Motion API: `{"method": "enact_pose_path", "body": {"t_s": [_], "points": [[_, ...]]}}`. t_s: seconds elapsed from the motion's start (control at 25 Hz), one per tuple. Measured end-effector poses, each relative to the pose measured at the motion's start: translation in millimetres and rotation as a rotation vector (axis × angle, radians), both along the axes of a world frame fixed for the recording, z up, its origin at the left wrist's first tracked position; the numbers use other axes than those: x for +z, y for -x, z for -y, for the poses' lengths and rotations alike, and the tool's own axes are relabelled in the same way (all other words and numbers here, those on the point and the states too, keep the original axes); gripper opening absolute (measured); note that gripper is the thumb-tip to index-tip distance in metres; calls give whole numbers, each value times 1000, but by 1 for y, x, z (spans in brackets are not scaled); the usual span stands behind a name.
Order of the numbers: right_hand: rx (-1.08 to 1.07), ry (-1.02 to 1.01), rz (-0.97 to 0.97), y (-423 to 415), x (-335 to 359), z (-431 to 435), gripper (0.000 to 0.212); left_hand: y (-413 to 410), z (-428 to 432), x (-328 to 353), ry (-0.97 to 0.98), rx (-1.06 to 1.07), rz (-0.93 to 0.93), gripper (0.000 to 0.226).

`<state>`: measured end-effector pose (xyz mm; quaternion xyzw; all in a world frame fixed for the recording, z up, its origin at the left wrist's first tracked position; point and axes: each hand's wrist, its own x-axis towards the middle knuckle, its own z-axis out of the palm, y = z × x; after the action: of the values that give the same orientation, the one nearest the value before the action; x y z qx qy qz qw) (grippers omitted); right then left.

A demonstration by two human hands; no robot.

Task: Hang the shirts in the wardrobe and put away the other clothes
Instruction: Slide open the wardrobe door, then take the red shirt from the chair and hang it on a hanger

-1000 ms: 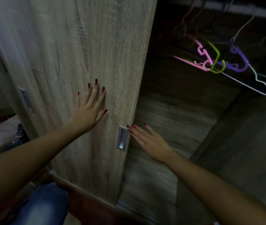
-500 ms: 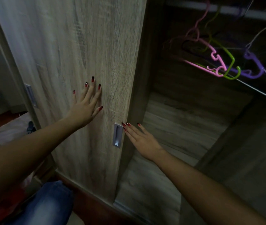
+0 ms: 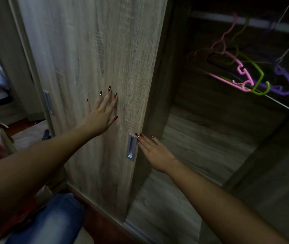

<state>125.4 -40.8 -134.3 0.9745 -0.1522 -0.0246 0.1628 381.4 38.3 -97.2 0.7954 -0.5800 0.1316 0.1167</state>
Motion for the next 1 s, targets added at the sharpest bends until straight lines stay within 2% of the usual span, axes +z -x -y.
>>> {"method": "enact_pose_path", "body": {"t_s": [0.2, 0.36, 0.48, 0.6, 0.76, 0.92, 1.0], "points": [[24, -197, 179, 1, 7, -15, 68, 32, -30, -8, 74, 85, -93, 67], [138, -277, 309, -18, -3, -24, 60, 26, -80, -17, 73, 106, -87, 62], [192, -276, 376, -45, -11, -39, 53, 17, -127, -27, 69, 220, -135, 64], [301, -393, 389, -88, -17, -66, 49, 5, -189, -37, 61, 349, -184, 69], [352, -613, 416, -155, -18, -124, 39, -36, -281, -48, 52, 497, -150, 62], [369, -806, 397, -238, -13, -179, 28, -103, -347, -51, 214, 697, -209, 44], [348, -874, 396, -297, -10, -206, 24, -154, -372, -54, 282, 773, -278, 45]]}}
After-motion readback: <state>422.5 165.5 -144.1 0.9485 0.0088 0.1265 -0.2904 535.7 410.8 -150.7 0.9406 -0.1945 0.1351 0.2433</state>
